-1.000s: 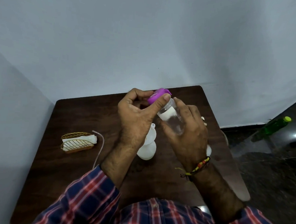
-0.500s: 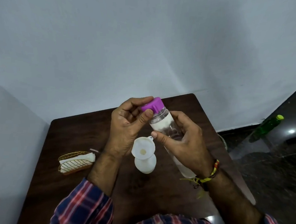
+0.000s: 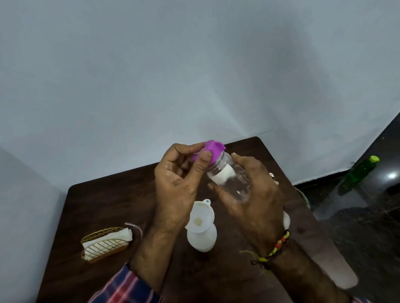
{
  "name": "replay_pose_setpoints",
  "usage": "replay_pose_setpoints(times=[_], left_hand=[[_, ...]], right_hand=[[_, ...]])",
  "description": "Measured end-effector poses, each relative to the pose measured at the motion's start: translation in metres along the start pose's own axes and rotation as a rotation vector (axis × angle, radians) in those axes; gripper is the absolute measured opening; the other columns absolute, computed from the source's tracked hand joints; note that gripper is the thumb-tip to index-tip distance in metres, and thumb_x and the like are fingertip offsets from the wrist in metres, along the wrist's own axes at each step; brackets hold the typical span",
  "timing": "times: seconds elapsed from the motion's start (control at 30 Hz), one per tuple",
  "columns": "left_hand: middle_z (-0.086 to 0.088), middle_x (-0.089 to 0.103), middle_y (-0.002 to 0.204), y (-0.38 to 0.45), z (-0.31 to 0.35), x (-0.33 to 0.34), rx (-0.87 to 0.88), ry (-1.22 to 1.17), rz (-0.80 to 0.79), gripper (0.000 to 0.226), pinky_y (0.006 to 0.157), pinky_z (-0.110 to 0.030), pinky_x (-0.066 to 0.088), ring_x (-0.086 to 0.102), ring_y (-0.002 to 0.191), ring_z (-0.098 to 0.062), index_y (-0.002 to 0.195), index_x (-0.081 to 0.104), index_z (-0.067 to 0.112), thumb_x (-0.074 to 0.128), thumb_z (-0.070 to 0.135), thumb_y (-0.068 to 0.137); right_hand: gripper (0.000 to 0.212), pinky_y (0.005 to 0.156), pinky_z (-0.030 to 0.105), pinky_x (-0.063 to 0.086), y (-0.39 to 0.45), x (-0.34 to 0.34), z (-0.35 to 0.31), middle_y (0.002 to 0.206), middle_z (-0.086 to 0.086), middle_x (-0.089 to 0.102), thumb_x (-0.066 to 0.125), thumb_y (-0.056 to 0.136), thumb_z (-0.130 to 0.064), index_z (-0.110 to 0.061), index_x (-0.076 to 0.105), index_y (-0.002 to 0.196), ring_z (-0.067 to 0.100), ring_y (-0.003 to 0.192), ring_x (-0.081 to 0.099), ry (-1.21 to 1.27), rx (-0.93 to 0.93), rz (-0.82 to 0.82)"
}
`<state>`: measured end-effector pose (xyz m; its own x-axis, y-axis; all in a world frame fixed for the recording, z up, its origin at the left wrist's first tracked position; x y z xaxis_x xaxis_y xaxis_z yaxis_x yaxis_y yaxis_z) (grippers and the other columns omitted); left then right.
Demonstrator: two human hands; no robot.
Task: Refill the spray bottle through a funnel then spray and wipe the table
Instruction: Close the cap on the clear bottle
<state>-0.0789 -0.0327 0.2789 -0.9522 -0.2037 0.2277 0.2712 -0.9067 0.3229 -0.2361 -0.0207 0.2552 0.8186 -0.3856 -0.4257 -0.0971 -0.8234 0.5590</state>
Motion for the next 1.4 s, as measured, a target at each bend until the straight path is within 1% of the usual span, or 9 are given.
replay_pose_setpoints(times=[0.2,0.33,0.43,0.63,0.73,0.93,1.07,1.17,1.4], left_hand=[[-0.003,0.066,0.074,-0.007,0.0,-0.001,0.076,0.101,0.242,0.025,0.063,-0.02,0.053,0.064,0.068,-0.009,0.081,0.063,0.004,0.083,0.014,0.07],[-0.009,0.073,0.107,0.004,-0.013,0.001,-0.073,-0.056,-0.044,0.029,0.083,-0.029,0.056,0.069,0.102,-0.022,0.106,0.062,-0.001,0.071,0.01,0.081],[-0.017,0.061,0.13,0.008,-0.021,-0.004,-0.13,-0.138,-0.155,0.041,0.097,-0.039,0.05,0.057,0.122,-0.032,0.124,0.054,-0.002,0.065,0.011,0.087],[-0.01,0.066,0.121,-0.006,-0.012,-0.001,-0.137,-0.186,-0.131,0.03,0.082,-0.034,0.056,0.062,0.108,-0.026,0.122,0.06,0.006,0.049,0.019,0.098],[-0.012,0.069,0.112,-0.003,0.001,0.0,-0.081,-0.076,-0.087,0.039,0.084,-0.039,0.056,0.064,0.102,-0.028,0.115,0.064,0.007,0.066,0.037,0.09],[-0.008,0.072,0.095,-0.003,-0.001,-0.009,-0.154,-0.179,-0.076,0.041,0.072,-0.025,0.054,0.068,0.086,-0.016,0.122,0.057,0.001,0.064,0.014,0.084],[-0.01,0.071,0.106,-0.009,-0.007,-0.019,-0.154,-0.182,0.005,0.028,0.073,-0.027,0.055,0.066,0.093,-0.018,0.116,0.064,0.003,0.058,0.018,0.094],[-0.017,0.07,0.113,-0.012,0.0,-0.012,-0.131,-0.121,0.007,0.043,0.087,-0.042,0.055,0.066,0.102,-0.031,0.113,0.067,0.005,0.07,0.038,0.086],[-0.011,0.07,0.107,-0.007,0.0,-0.026,-0.172,-0.218,0.0,0.058,0.083,-0.031,0.055,0.066,0.098,-0.021,0.124,0.059,0.004,0.078,0.028,0.075]], right_hand=[[0.051,0.072,0.044,0.055,-0.003,-0.001,-0.011,0.106,0.005,0.067,0.076,0.077,-0.035,-0.015,0.064,0.122,0.025,0.092,0.065,-0.291,-0.124,0.118],[0.055,0.077,0.036,0.059,0.008,0.003,0.009,0.104,-0.008,0.071,0.086,0.073,-0.037,-0.02,0.063,0.12,0.011,0.091,0.07,0.29,0.145,-0.208],[0.047,0.075,0.023,0.056,0.008,0.006,0.008,0.098,-0.006,0.072,0.083,0.078,-0.028,-0.017,0.064,0.12,0.01,0.088,0.07,0.481,0.201,-0.361],[0.05,0.081,0.031,0.059,0.012,0.002,-0.001,0.103,-0.005,0.072,0.079,0.08,-0.032,-0.016,0.062,0.124,0.014,0.093,0.071,0.497,0.156,-0.347],[0.052,0.08,0.029,0.059,0.01,0.002,-0.004,0.103,-0.007,0.071,0.079,0.079,-0.033,-0.014,0.062,0.124,0.012,0.092,0.071,0.505,0.154,-0.353],[0.046,0.081,0.023,0.055,0.004,0.004,-0.011,0.105,-0.002,0.072,0.078,0.08,-0.023,-0.011,0.063,0.123,0.015,0.096,0.07,0.614,0.157,-0.423],[0.048,0.081,0.028,0.058,0.004,0.005,-0.015,0.104,0.0,0.073,0.079,0.079,-0.024,-0.012,0.063,0.123,0.017,0.094,0.071,0.609,0.153,-0.404],[0.05,0.081,0.028,0.058,0.001,0.009,-0.02,0.103,0.001,0.073,0.08,0.077,-0.024,-0.012,0.063,0.122,0.016,0.094,0.072,0.64,0.168,-0.381],[0.051,0.08,0.021,0.055,-0.003,0.009,-0.026,0.105,0.0,0.073,0.079,0.078,-0.022,-0.009,0.062,0.124,0.013,0.095,0.071,0.658,0.162,-0.38]])
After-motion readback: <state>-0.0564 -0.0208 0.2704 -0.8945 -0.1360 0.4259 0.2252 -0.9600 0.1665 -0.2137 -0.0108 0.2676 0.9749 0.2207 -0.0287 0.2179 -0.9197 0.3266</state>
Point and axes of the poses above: each hand's wrist, its own y-axis towards the middle knuckle, its own x-axis out of the palm, z = x × y, the point moved 7 cm from there along y, towards the middle knuckle
